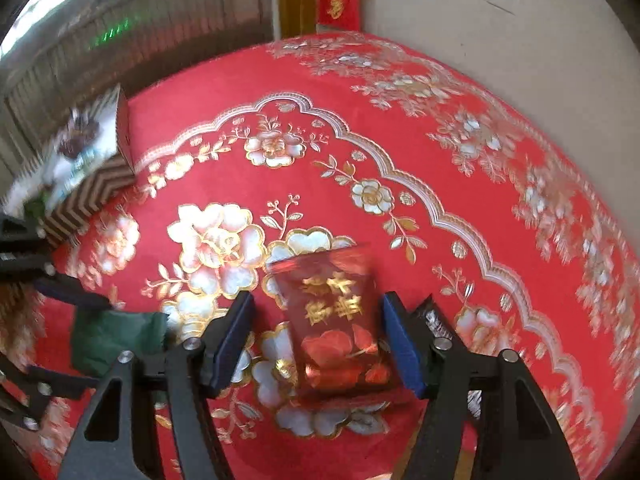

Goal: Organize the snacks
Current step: 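Grasp the dark green pack with the left tool while the right tool grasps the red candy pack, then carry both packs over the white tray and open both tools to drop them, then move both tools back over the Nescafe stick and gold foil bar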

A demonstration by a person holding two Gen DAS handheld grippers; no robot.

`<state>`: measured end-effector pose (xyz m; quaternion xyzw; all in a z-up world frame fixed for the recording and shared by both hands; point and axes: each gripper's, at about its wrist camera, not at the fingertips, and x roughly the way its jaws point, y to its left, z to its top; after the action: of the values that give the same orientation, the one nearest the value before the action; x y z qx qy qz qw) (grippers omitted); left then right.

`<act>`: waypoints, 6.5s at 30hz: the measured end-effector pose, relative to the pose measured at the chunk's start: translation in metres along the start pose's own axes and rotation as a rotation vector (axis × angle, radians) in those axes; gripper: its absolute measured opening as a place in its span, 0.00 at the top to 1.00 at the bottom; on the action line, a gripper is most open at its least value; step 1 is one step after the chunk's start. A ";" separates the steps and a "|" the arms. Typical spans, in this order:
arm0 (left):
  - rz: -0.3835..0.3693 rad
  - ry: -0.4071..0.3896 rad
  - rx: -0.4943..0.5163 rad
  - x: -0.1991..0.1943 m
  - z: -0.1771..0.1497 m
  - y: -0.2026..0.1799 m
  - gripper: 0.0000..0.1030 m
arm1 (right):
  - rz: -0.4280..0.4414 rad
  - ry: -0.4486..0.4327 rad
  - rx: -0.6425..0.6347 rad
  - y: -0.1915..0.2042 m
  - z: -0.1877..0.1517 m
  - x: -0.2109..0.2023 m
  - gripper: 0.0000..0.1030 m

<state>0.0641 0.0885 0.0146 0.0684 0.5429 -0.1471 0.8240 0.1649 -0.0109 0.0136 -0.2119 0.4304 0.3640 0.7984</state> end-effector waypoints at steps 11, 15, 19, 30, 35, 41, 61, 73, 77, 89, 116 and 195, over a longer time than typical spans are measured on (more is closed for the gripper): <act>0.045 -0.042 -0.212 -0.006 -0.015 -0.007 0.52 | -0.014 -0.052 0.231 0.022 -0.068 -0.045 0.63; 0.056 -0.067 -0.245 -0.008 -0.022 -0.015 0.52 | -0.044 -0.077 0.272 0.039 -0.091 -0.062 0.63; 0.041 -0.077 -0.267 -0.010 -0.025 -0.019 0.52 | -0.090 -0.094 0.302 0.056 -0.112 -0.077 0.63; 0.137 -0.148 -0.251 -0.027 -0.041 -0.035 0.52 | -0.136 -0.148 0.368 0.082 -0.132 -0.099 0.63; 0.147 -0.171 -0.259 -0.039 -0.048 -0.033 0.52 | -0.141 -0.165 0.372 0.092 -0.129 -0.103 0.63; 0.161 -0.207 -0.266 -0.058 -0.056 -0.028 0.52 | -0.141 -0.185 0.358 0.105 -0.123 -0.107 0.63; 0.211 -0.295 -0.331 -0.114 -0.094 0.016 0.52 | -0.127 -0.215 0.244 0.158 -0.079 -0.108 0.63; 0.277 -0.320 -0.421 -0.141 -0.127 0.073 0.52 | -0.090 -0.222 0.142 0.196 -0.038 -0.098 0.63; 0.299 -0.324 -0.457 -0.147 -0.142 0.093 0.52 | -0.078 -0.217 0.113 0.210 -0.025 -0.092 0.63; 0.355 -0.316 -0.563 -0.157 -0.177 0.143 0.52 | -0.028 -0.195 0.045 0.243 0.014 -0.067 0.63; 0.375 -0.249 -0.627 -0.123 -0.191 0.168 0.45 | 0.034 -0.099 0.046 0.255 0.056 0.005 0.60; -0.063 -0.134 0.456 0.052 0.153 -0.092 0.12 | -0.201 -0.120 0.597 -0.061 -0.167 -0.125 0.36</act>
<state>0.1877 -0.0490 0.0326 0.2258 0.4415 -0.2958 0.8165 0.0772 -0.2092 0.0307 0.0121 0.4471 0.1529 0.8813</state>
